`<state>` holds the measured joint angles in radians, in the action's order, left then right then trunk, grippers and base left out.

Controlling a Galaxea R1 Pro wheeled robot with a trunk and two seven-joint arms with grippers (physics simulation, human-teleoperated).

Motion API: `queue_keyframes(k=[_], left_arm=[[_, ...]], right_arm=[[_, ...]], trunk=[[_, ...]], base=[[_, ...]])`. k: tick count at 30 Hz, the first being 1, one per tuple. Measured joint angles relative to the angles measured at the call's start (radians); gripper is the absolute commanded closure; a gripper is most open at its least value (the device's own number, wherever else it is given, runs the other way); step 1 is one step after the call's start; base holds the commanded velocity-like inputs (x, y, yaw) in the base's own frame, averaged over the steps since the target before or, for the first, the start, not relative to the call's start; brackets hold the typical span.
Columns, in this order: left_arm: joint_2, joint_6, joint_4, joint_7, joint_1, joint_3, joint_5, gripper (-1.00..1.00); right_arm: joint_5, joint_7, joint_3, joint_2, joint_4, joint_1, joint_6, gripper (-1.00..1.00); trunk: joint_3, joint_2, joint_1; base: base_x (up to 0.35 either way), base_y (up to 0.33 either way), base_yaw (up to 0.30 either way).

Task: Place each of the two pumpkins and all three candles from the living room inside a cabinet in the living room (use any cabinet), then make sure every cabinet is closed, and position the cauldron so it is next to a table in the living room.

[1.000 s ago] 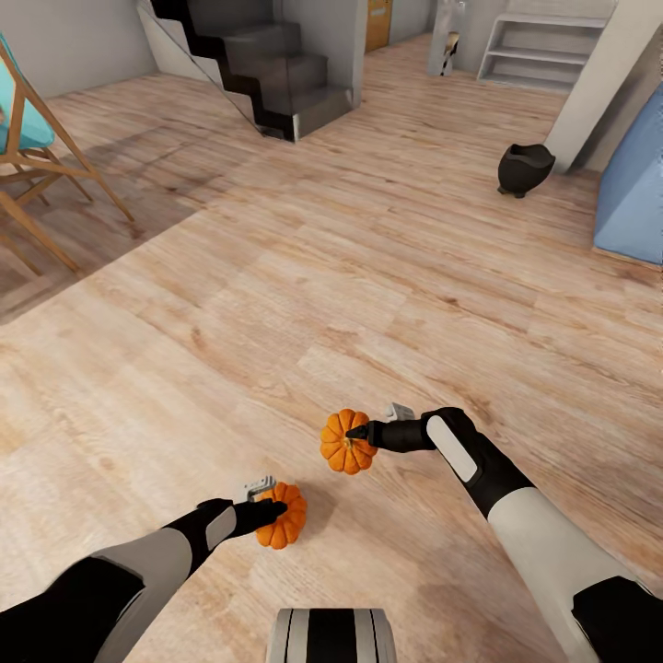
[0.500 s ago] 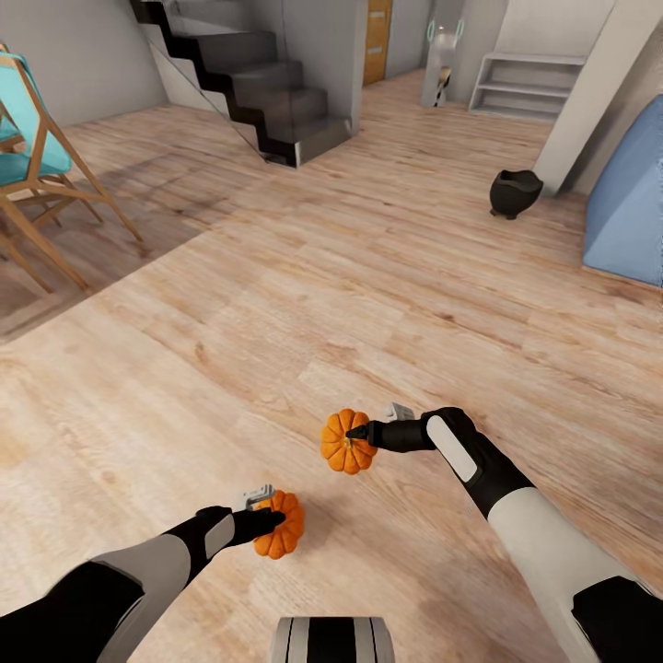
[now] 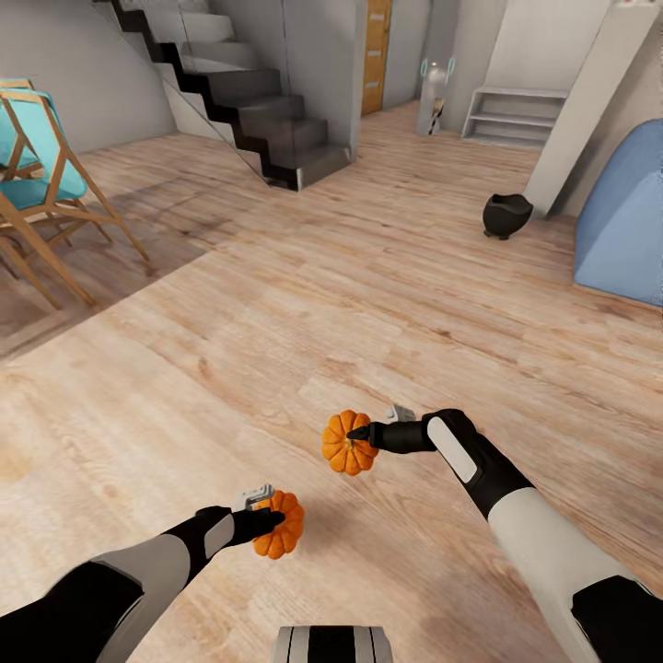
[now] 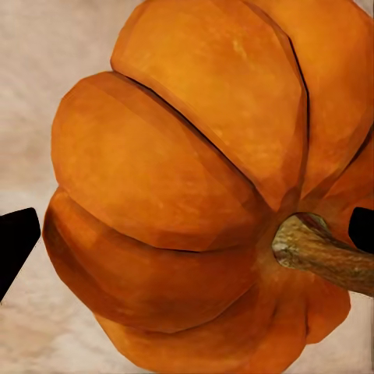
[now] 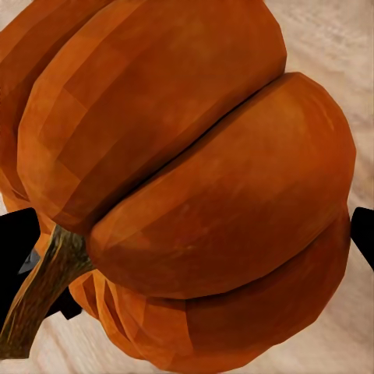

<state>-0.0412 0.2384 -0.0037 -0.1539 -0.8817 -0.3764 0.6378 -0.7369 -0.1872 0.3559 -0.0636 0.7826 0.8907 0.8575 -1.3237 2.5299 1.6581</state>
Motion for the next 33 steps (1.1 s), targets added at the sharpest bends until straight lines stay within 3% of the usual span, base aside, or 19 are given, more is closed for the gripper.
queue_keyframes(k=[10,13,19,33], left_arm=[[0.007,0.002,0.0,0.003,0.0,0.003,0.004,1.0],[0.006,0.002,0.0,0.003,0.0,0.002,0.006,1.0],[0.004,0.001,0.001,0.005,0.0,0.002,0.005,1.0],[0.006,0.0,0.006,0.007,0.0,0.003,0.007,1.0]], right_arm=[[0.006,0.002,0.002,-0.001,-0.041,-0.004,-0.007,1.0],[0.066,0.002,0.001,-0.002,-0.061,-0.005,-0.018,1.0],[0.132,-0.004,0.0,-0.002,-0.097,-0.005,-0.023,1.0],[0.135,-0.001,0.001,0.0,-0.103,-0.004,-0.024,1.0]], trunk=[[0.039,-0.002,-0.004],[0.05,-0.003,-0.006],[0.074,-0.004,-0.009],[0.147,-0.008,-0.015]], base=[[0.0,0.0,0.0],[0.0,0.0,0.0],[0.0,0.0,0.002],[0.0,0.0,0.121]])
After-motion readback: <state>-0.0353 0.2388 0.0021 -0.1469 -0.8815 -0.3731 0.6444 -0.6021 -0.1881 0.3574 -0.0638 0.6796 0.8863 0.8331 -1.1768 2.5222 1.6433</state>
